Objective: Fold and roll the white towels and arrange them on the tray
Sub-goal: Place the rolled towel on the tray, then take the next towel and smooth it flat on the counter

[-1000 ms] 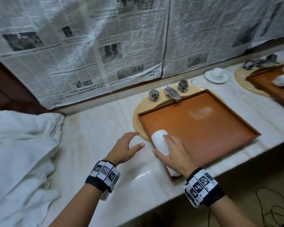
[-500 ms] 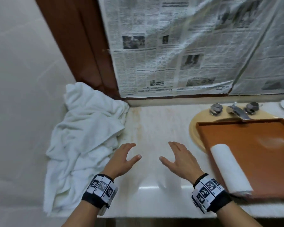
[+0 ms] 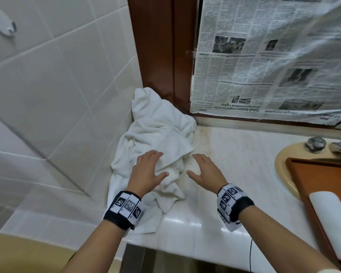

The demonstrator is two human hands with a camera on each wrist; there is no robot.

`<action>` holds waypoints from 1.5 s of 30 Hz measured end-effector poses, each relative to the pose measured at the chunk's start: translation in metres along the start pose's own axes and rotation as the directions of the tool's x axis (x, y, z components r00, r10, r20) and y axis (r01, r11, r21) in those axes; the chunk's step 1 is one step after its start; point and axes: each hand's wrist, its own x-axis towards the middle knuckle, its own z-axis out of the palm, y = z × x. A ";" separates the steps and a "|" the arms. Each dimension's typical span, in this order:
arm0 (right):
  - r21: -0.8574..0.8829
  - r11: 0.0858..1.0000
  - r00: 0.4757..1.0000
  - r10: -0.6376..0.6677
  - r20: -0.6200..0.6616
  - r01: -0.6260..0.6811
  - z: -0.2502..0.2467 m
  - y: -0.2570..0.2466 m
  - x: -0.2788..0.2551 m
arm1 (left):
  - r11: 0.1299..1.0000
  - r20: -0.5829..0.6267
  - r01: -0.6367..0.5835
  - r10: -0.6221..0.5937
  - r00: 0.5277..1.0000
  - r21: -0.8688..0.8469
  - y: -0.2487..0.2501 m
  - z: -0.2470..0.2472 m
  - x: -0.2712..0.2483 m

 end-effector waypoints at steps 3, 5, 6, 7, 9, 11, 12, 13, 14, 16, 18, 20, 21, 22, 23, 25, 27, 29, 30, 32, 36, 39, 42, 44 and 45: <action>0.015 1.000 1.000 0.004 -0.018 -0.004 0.010 0.004 0.032 | 0.994 0.015 0.005 -0.006 1.000 0.107 -0.007 0.004 0.015; 0.027 0.999 1.000 0.024 -0.017 -0.024 0.016 0.010 0.053 | 0.988 -0.022 0.008 -0.004 1.000 0.157 -0.014 0.009 0.024; 0.035 0.999 0.999 0.038 -0.018 -0.037 0.018 0.014 0.063 | 0.987 -0.051 0.004 0.004 0.999 0.158 -0.016 0.011 0.027; 0.047 0.998 0.998 0.052 -0.020 -0.051 0.020 0.017 0.073 | 0.990 -0.083 -0.006 0.018 0.996 0.143 -0.019 0.013 0.031; 0.092 0.992 0.995 0.091 -0.030 -0.088 0.024 0.022 0.088 | 0.996 -0.139 -0.032 0.042 0.989 0.079 -0.021 0.016 0.034; 0.179 0.976 0.990 0.133 -0.039 -0.124 0.031 0.027 0.100 | 0.999 -0.183 -0.043 0.040 0.982 -0.013 -0.024 0.016 0.037; 0.230 0.966 0.989 0.137 -0.057 -0.121 0.034 0.030 0.103 | 0.998 -0.199 -0.047 0.036 0.979 -0.051 -0.026 0.016 0.037; 0.278 0.955 0.988 0.135 -0.080 -0.108 0.036 0.032 0.104 | 0.995 -0.213 -0.053 0.035 0.976 -0.082 -0.028 0.015 0.037; 0.311 0.946 0.987 0.124 -0.104 -0.086 0.038 0.034 0.103 | 0.992 -0.226 -0.061 0.035 0.974 -0.110 -0.031 0.013 0.037; 0.341 0.939 0.985 0.100 -0.137 -0.048 0.032 0.037 0.096 | 0.978 -0.253 -0.085 0.034 0.967 -0.193 -0.033 0.007 0.034; 0.385 0.923 0.982 0.081 -0.168 -0.010 0.017 0.037 0.084 | 0.952 -0.282 -0.108 0.024 0.959 -0.287 -0.026 -0.004 0.027; 0.419 0.907 0.976 0.057 -0.209 0.037 -0.004 0.036 0.068 | 0.929 -0.315 -0.132 0.018 0.949 -0.346 -0.015 -0.016 0.019; 0.433 0.900 0.972 0.050 -0.229 0.056 -0.015 0.037 0.058 | 0.917 -0.329 -0.152 0.025 0.944 -0.368 -0.008 -0.020 0.013; 0.444 0.893 0.968 0.043 -0.245 0.072 -0.028 0.038 0.047 | 0.908 -0.339 -0.172 0.035 0.940 -0.383 0.001 -0.023 0.008; 0.448 0.890 0.965 0.037 -0.259 0.086 -0.040 0.039 0.035 | 0.900 -0.343 -0.191 0.049 0.938 -0.391 0.011 -0.025 0.002; 0.447 0.887 0.961 0.017 -0.277 0.113 -0.064 0.044 0.009 | 0.898 -0.345 -0.209 0.070 0.936 -0.386 0.030 -0.028 -0.010; 0.440 0.889 0.957 0.006 -0.291 0.128 -0.086 0.048 -0.020 | 0.904 -0.340 -0.226 0.098 0.935 -0.362 0.051 -0.028 -0.025; 0.419 0.898 0.953 -0.005 -0.303 0.138 -0.106 0.052 -0.051 | 0.903 -0.335 -0.255 0.135 0.932 -0.345 0.075 -0.026 -0.042; 0.414 0.899 0.950 -0.004 -0.311 0.139 -0.116 0.054 -0.067 | 0.903 -0.325 -0.271 0.159 0.932 -0.335 0.085 -0.024 -0.051; 0.407 0.901 0.944 -0.010 -0.330 0.152 -0.132 0.059 -0.100 | 0.904 -0.284 -0.301 0.215 0.934 -0.305 0.107 -0.017 -0.069; 0.401 0.901 0.931 -0.008 -0.364 0.165 -0.163 0.077 -0.160 | 0.896 -0.193 -0.357 0.313 0.930 -0.265 0.147 -0.006 -0.101; 0.374 0.912 0.915 -0.004 -0.404 0.169 -0.184 0.089 -0.198 | 0.861 -0.256 -0.430 0.366 0.895 -0.272 0.170 -0.004 -0.115; 0.357 0.914 0.901 -0.018 -0.434 0.191 -0.205 0.096 -0.232 | 0.813 -0.345 -0.487 0.379 0.859 -0.320 0.189 -0.007 -0.123; 0.388 0.891 0.884 -0.033 -0.467 0.238 -0.219 0.099 -0.251 | 0.781 -0.370 -0.516 0.390 0.843 -0.352 0.202 -0.010 -0.127; 0.416 0.872 0.877 -0.029 -0.479 0.256 -0.224 0.099 -0.259 | 0.764 -0.376 -0.533 0.403 0.834 -0.362 0.208 -0.011 -0.130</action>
